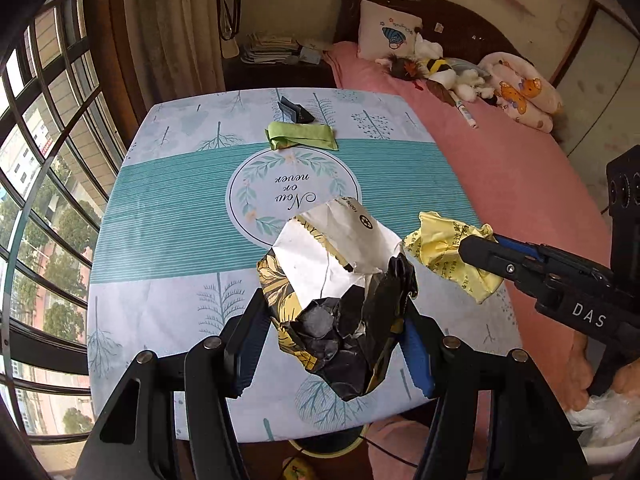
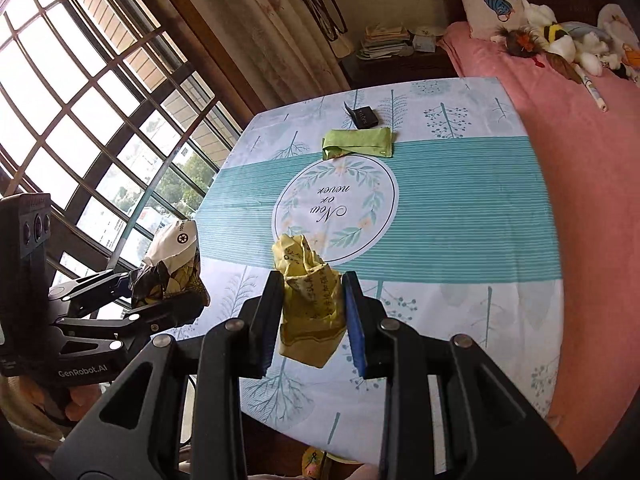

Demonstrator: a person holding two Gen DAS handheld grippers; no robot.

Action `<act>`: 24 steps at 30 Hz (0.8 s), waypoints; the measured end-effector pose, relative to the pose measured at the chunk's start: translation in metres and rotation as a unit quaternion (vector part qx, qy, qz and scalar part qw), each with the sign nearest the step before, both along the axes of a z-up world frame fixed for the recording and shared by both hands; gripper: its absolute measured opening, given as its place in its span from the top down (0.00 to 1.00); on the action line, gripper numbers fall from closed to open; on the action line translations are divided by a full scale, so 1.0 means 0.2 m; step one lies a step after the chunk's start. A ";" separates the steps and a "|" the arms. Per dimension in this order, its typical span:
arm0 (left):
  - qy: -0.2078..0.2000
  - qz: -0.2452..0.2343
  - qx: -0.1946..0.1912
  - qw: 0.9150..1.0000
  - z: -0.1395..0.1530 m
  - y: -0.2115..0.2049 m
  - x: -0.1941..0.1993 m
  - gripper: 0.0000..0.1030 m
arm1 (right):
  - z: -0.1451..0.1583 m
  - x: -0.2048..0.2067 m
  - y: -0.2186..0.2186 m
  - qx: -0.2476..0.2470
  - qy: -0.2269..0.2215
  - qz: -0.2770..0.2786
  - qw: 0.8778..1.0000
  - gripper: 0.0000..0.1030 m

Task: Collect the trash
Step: 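Carry the black-gold and yellow wrappers down over the trash bin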

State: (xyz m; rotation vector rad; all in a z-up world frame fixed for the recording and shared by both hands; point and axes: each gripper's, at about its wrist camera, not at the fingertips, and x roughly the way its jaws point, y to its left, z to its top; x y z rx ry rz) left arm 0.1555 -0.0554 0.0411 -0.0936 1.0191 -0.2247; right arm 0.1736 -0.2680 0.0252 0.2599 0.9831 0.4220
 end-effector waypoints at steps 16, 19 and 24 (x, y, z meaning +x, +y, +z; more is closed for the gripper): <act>0.024 -0.080 -0.013 0.996 -0.17 0.31 -0.90 0.41 | -0.10 -1.20 0.34 -0.026 0.041 -0.092 0.995 0.74; 0.039 -0.085 -0.012 0.996 -0.25 0.31 -0.98 0.41 | -0.15 -1.31 0.37 -0.037 0.056 -0.094 0.993 0.74; 0.061 -0.088 0.001 0.994 -0.39 0.24 -1.04 0.41 | -0.26 -1.43 0.38 -0.048 0.083 -0.099 0.990 0.74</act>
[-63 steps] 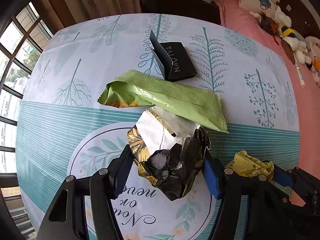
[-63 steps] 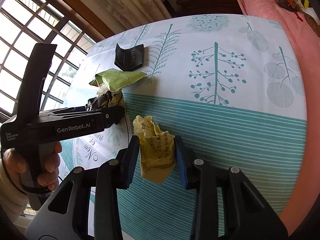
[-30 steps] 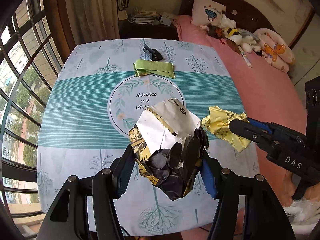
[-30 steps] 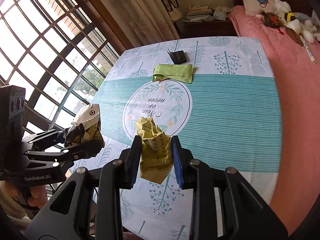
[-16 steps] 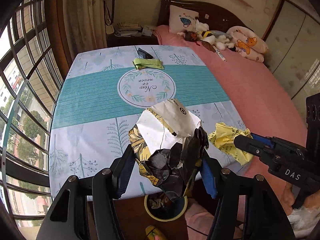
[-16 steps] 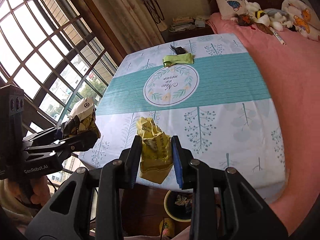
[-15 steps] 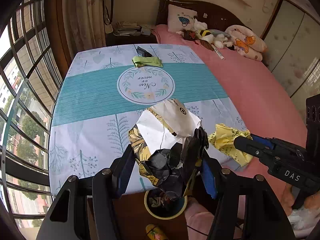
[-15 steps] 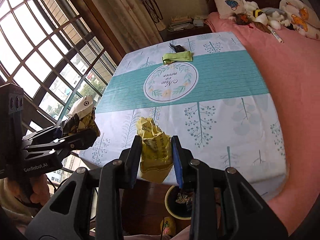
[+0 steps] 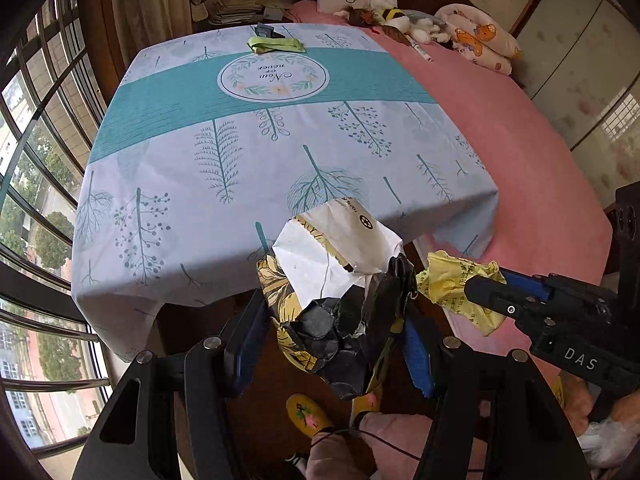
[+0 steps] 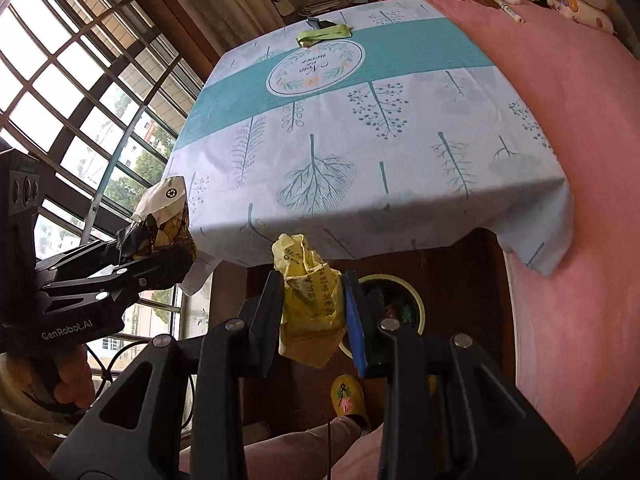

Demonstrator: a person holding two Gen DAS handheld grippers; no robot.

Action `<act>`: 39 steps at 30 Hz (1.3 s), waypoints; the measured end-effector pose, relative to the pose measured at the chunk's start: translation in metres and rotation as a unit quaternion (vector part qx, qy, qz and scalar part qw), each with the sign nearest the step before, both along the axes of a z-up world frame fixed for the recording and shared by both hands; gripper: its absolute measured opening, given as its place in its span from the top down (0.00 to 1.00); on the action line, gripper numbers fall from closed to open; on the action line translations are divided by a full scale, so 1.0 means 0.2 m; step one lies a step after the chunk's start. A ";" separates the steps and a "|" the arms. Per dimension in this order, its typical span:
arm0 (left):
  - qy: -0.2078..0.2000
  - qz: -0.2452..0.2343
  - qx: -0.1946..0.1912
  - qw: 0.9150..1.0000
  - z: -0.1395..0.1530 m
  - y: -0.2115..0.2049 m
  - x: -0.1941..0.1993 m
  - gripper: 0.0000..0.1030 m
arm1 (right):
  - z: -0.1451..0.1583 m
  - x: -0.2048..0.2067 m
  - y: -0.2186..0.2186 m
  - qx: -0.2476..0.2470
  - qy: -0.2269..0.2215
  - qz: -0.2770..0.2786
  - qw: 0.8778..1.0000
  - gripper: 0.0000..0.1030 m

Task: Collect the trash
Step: 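Carry the black-gold and yellow wrappers down over the trash bin, then open both grippers to drop the wrappers into the bin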

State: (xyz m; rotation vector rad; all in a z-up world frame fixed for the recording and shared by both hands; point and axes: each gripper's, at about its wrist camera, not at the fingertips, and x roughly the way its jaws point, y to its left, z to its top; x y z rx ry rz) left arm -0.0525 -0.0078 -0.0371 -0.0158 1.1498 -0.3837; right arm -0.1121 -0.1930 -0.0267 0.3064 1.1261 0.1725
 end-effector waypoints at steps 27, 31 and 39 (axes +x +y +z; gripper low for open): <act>0.115 0.021 0.086 0.989 -1.76 -0.43 0.16 0.37 | -1.81 0.05 -0.24 -0.009 0.169 -0.081 0.982 0.74; 0.127 0.023 0.091 0.987 -1.90 -0.45 0.21 0.29 | -1.97 0.08 -0.26 -0.006 0.177 -0.091 0.980 0.72; 0.135 0.032 0.115 0.984 -2.02 -0.39 0.26 0.10 | -2.08 0.13 -0.27 0.013 0.183 -0.102 0.978 0.49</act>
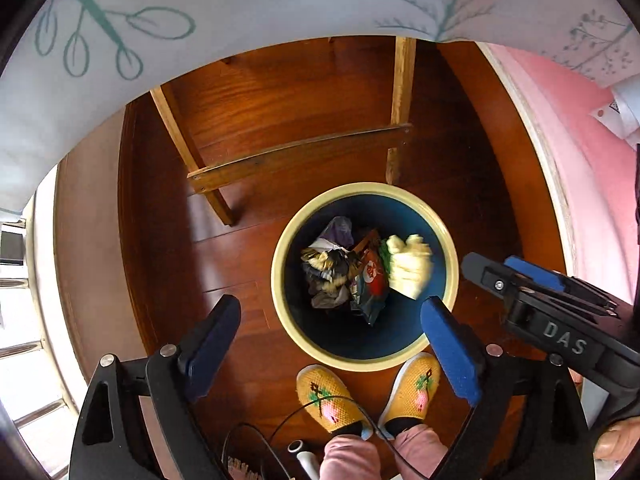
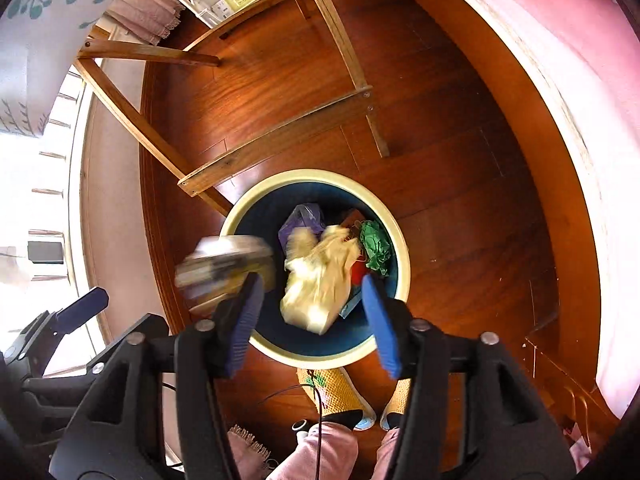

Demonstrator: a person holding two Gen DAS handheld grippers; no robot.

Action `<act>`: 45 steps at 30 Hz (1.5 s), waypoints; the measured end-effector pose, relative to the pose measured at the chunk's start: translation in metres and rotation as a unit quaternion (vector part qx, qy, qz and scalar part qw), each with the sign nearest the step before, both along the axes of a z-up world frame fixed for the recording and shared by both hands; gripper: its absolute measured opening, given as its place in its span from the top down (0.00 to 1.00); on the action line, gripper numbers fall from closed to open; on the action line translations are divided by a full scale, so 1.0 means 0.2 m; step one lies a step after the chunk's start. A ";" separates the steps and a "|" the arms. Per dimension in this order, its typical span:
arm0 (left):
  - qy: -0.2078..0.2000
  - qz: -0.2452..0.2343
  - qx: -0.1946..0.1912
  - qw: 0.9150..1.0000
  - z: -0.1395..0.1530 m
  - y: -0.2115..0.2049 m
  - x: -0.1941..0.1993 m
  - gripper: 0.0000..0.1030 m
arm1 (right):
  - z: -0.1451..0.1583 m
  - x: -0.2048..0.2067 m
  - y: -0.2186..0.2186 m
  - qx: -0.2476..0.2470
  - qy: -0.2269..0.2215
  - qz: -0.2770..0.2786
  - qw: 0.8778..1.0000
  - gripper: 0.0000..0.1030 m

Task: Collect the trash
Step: 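Open both grippers to drop the wrappers into the bin, then raise both tools back up toward the table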

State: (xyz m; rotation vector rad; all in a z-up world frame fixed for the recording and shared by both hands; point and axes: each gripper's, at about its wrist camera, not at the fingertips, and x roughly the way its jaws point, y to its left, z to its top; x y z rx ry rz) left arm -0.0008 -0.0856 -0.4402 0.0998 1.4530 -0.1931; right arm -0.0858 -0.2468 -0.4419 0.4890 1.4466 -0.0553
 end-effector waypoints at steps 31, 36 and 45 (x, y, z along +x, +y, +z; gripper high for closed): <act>-0.103 0.012 -0.046 0.994 1.34 0.21 -0.11 0.10 | 1.17 -0.01 0.15 -0.014 -0.094 0.043 0.995 0.44; -0.138 -0.005 -0.048 0.989 1.67 0.25 -0.13 0.10 | 1.50 -0.07 0.19 -0.020 -0.127 0.063 0.990 0.44; -0.239 0.008 -0.048 0.970 2.23 0.38 -0.12 0.10 | 2.04 -0.07 0.28 -0.027 -0.199 0.074 0.977 0.43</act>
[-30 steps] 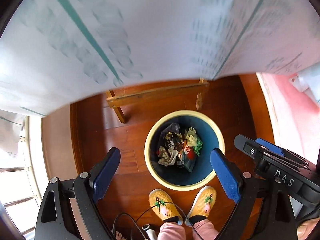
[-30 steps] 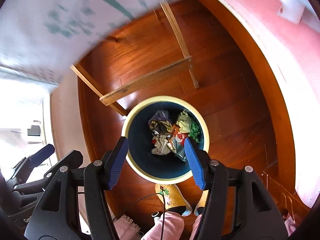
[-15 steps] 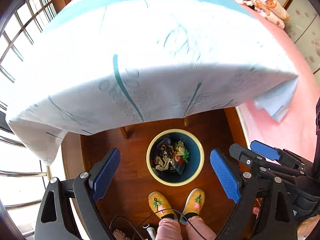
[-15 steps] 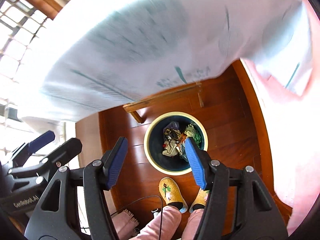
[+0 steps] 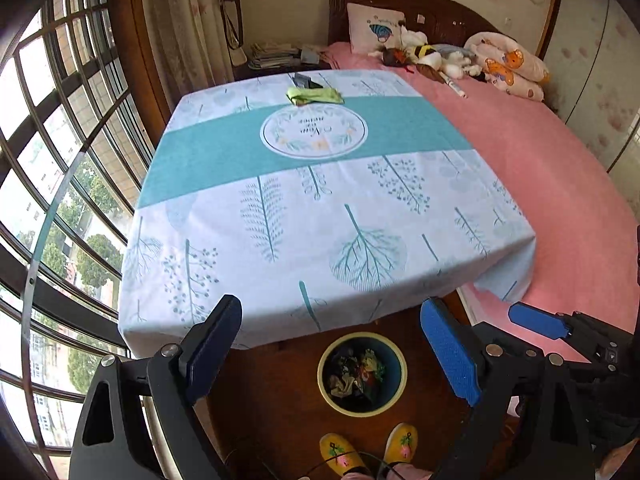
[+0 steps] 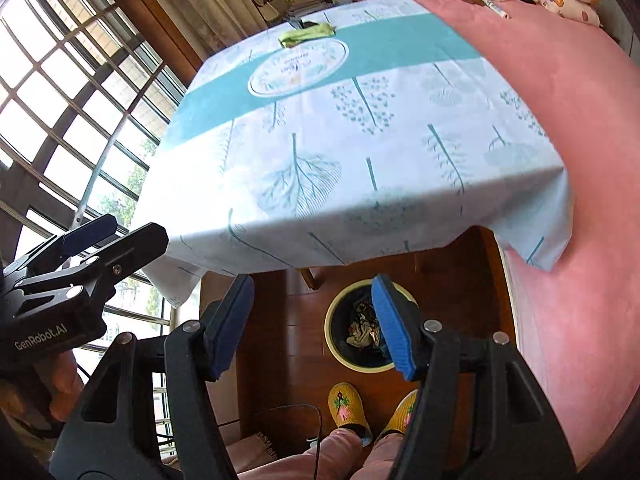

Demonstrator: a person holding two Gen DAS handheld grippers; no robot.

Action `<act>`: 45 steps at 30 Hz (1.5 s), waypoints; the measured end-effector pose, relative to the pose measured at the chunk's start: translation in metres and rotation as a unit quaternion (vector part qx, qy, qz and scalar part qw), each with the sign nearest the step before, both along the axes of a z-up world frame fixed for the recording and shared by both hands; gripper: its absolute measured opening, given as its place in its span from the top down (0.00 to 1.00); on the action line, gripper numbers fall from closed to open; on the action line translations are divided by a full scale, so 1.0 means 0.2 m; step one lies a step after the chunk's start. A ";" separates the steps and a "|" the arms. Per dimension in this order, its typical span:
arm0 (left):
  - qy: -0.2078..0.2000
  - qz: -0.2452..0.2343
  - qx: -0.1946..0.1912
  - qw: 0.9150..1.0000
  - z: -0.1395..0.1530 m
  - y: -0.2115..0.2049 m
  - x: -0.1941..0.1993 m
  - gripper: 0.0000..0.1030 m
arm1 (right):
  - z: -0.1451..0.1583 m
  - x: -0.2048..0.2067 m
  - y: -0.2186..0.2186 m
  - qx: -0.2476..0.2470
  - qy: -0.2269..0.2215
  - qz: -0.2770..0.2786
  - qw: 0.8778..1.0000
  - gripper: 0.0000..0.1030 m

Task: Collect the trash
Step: 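Raise both tools back up toward the table, then grasp the green snack packet with the right gripper while the left grasps the black TALOPN box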

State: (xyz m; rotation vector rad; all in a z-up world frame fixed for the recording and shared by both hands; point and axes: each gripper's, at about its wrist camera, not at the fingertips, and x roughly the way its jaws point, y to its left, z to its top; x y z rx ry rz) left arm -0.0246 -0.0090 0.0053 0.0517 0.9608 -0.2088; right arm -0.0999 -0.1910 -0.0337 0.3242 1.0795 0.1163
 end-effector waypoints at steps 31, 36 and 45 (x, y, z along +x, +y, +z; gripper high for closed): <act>-0.058 0.112 0.014 0.992 0.45 0.01 1.02 0.12 | 0.61 1.31 -0.07 -0.044 -0.144 0.103 0.983 0.43; -0.030 0.158 0.020 0.987 0.38 -0.07 1.45 0.12 | 0.47 1.83 -0.18 -0.040 -0.120 0.157 0.979 0.38; 0.032 0.249 0.009 0.968 0.09 -0.08 2.11 0.12 | 0.07 2.69 -0.23 -0.063 -0.087 0.267 0.958 0.31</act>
